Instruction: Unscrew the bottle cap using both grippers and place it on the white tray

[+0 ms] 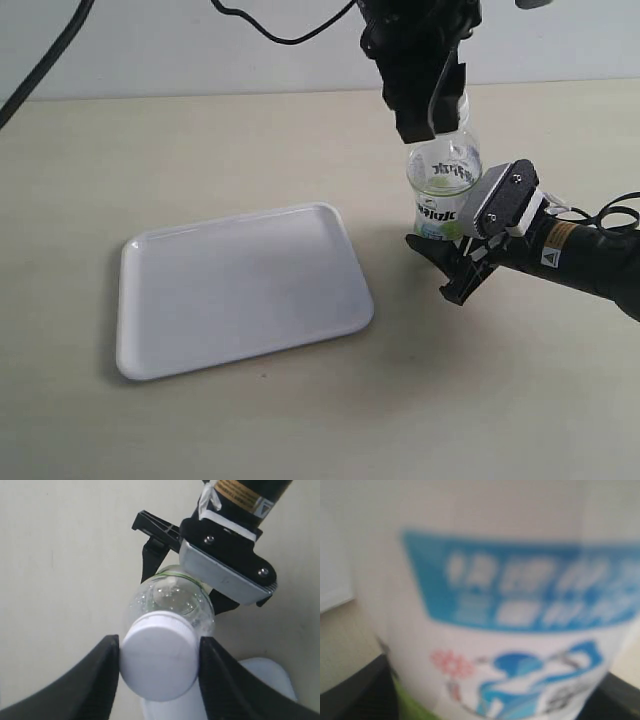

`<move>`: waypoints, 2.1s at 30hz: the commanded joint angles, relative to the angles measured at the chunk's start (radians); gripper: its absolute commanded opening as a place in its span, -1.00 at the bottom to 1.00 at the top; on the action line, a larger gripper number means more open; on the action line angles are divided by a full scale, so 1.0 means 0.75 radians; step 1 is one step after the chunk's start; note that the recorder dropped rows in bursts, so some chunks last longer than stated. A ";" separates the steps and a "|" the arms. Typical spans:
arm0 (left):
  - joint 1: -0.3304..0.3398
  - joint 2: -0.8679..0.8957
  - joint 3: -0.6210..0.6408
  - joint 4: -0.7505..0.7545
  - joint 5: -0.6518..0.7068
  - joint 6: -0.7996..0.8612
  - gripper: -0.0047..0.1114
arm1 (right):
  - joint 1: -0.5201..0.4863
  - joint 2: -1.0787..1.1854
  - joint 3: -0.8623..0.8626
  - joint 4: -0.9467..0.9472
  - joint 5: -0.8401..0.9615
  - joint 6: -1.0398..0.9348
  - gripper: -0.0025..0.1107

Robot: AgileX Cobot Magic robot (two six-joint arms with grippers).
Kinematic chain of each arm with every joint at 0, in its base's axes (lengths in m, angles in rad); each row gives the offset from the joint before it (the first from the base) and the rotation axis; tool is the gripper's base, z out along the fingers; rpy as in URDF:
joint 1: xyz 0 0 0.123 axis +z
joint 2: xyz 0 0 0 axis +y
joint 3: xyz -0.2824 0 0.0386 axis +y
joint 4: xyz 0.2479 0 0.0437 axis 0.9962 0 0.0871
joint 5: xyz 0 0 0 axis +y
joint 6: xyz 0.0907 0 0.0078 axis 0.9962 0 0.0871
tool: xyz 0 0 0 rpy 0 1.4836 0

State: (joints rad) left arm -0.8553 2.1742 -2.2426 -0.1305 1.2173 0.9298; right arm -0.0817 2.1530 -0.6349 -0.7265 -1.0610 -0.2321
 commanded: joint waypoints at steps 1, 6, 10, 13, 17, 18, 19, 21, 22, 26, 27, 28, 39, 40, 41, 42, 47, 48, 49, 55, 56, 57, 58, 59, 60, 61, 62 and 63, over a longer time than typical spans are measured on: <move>-0.004 -0.001 -0.002 -0.031 0.005 -0.239 -0.92 | -0.001 -0.007 -0.002 0.018 0.056 -0.002 -0.96; -0.004 -0.001 -0.002 -0.031 0.005 -0.459 -0.92 | -0.001 -0.007 -0.002 0.018 0.056 -0.002 -0.96; -0.004 -0.001 -0.002 -0.031 0.005 -0.594 -0.92 | -0.001 -0.007 -0.002 0.028 0.056 -0.002 -0.96; -0.004 -0.001 -0.002 -0.038 0.005 -0.622 -0.92 | -0.001 -0.007 -0.002 0.028 0.056 -0.002 -0.96; -0.004 -0.001 -0.002 -0.039 0.005 -0.683 -0.92 | -0.001 -0.007 -0.002 0.028 0.056 -0.002 -0.96; -0.004 -0.001 -0.002 -0.039 0.005 -0.693 -0.92 | -0.001 -0.007 -0.002 0.028 0.056 -0.002 -0.96; -0.004 -0.001 -0.002 -0.039 0.005 -0.702 -0.92 | -0.001 -0.007 -0.002 0.028 0.056 -0.002 -0.96; -0.004 -0.001 -0.002 -0.039 0.005 -0.719 -0.92 | -0.001 -0.007 -0.002 0.028 0.056 -0.002 -0.96; -0.004 -0.001 -0.002 -0.039 0.005 -0.722 -0.92 | -0.001 -0.007 -0.002 0.028 0.056 -0.002 -0.96; -0.004 -0.004 -0.002 -0.039 0.005 -0.732 -0.92 | -0.001 -0.007 -0.002 0.028 0.056 0.001 -0.96; -0.004 -0.004 -0.002 -0.039 0.005 -0.732 -0.92 | -0.001 -0.007 -0.002 0.028 0.056 0.001 -0.96; -0.004 -0.004 -0.002 -0.039 0.005 -0.732 -0.92 | -0.001 -0.007 -0.002 0.028 0.056 0.001 -0.96; -0.004 -0.006 -0.002 -0.039 0.005 -0.732 -0.92 | -0.001 -0.007 -0.002 0.028 0.056 0.001 -0.96; -0.004 -0.006 -0.002 -0.039 0.005 -0.732 -0.92 | -0.001 -0.007 -0.002 0.028 0.056 0.001 -0.96; -0.004 -0.006 -0.002 -0.039 0.005 -0.732 -0.92 | -0.001 -0.007 -0.002 0.028 0.056 0.001 -0.96; -0.004 -0.006 -0.002 -0.039 0.005 -0.732 -0.92 | -0.001 -0.007 -0.002 0.028 0.056 0.001 -0.96; -0.004 -0.005 -0.002 -0.039 0.005 -0.727 -0.83 | -0.001 -0.007 -0.002 0.044 0.056 0.001 -0.96; -0.004 -0.005 -0.002 -0.039 0.005 -0.727 -0.76 | -0.001 -0.007 -0.002 0.044 0.056 0.001 -0.96; -0.004 -0.005 -0.002 -0.039 0.005 -0.727 -0.61 | -0.001 -0.007 -0.002 0.044 0.056 0.001 -0.96; -0.004 -0.005 -0.002 -0.039 0.005 -0.727 -0.19 | -0.001 -0.007 -0.002 0.044 0.058 0.001 -0.96; -0.004 -0.005 -0.002 -0.039 0.005 -0.727 -0.15 | -0.001 -0.007 -0.002 0.044 0.061 0.001 -0.96; -0.004 -0.005 -0.002 -0.039 0.005 -0.727 -0.09 | -0.001 -0.007 -0.002 0.047 0.061 0.001 -0.96; -0.004 -0.005 -0.002 -0.039 0.005 -0.722 -0.01 | -0.001 -0.007 -0.002 0.047 0.061 0.001 -0.96; -0.004 -0.005 -0.002 -0.039 0.005 -0.722 0.03 | -0.001 -0.007 -0.002 0.047 0.061 0.001 -0.96; -0.004 -0.005 -0.002 -0.030 0.005 -0.722 0.11 | -0.001 -0.007 -0.002 0.047 0.061 0.001 -0.96; -0.004 -0.005 -0.002 -0.024 0.005 -0.722 0.14 | -0.001 -0.007 -0.002 0.047 0.061 0.001 -0.96; -0.004 -0.005 -0.002 -0.019 0.005 -0.722 0.18 | -0.001 -0.007 -0.002 0.047 0.061 0.001 -0.96; -0.004 -0.005 -0.002 -0.016 0.005 -0.722 0.18 | -0.001 -0.007 -0.002 0.047 0.063 0.001 -0.96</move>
State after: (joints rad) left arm -0.8553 2.1742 -2.2426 -0.1446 1.2173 0.3919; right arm -0.0817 2.1530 -0.6349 -0.7033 -1.0589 -0.2264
